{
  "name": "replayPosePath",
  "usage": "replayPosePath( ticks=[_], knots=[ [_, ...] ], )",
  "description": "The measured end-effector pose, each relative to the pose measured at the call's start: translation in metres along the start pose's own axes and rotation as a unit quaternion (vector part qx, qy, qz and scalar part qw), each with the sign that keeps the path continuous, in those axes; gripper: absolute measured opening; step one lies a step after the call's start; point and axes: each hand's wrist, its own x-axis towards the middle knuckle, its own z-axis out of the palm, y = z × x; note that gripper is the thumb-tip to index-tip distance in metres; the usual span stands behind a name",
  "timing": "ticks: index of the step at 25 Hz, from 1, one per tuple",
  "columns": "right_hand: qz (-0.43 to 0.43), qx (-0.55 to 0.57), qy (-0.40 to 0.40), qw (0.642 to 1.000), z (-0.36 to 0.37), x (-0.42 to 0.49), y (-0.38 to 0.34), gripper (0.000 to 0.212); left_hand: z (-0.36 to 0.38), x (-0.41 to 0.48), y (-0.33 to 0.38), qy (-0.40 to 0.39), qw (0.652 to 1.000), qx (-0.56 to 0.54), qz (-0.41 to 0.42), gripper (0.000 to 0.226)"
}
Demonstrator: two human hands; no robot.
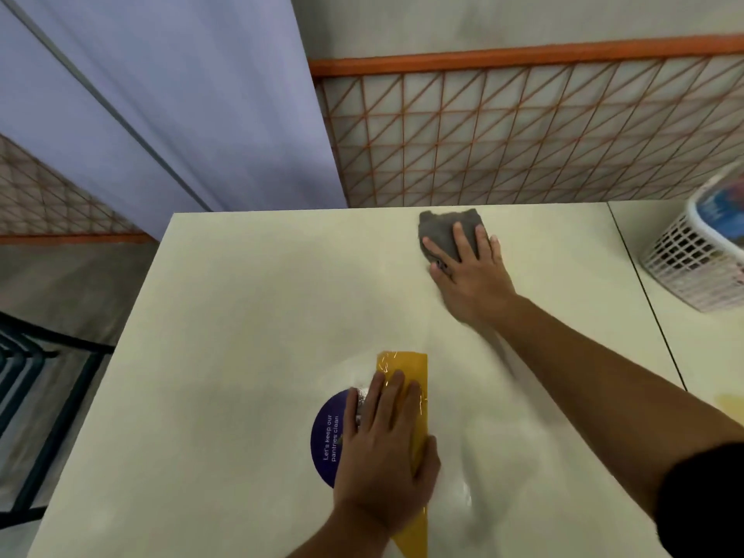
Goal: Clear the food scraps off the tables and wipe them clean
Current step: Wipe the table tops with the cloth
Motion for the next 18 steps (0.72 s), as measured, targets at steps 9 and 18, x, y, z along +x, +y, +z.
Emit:
replayPosePath(
  ticks=[9,18],
  knots=[
    [-0.041,0.056,-0.022,0.997,0.012,-0.083,-0.005,0.051,-0.005,0.002,0.004,-0.009,1.0,-0.009,-0.015,0.067],
    [0.051,0.029,-0.007,0.998,0.015,-0.186,0.083,0.054,-0.007,0.0,0.007,-0.006,1.0,-0.009,-0.013,0.065]
  ],
)
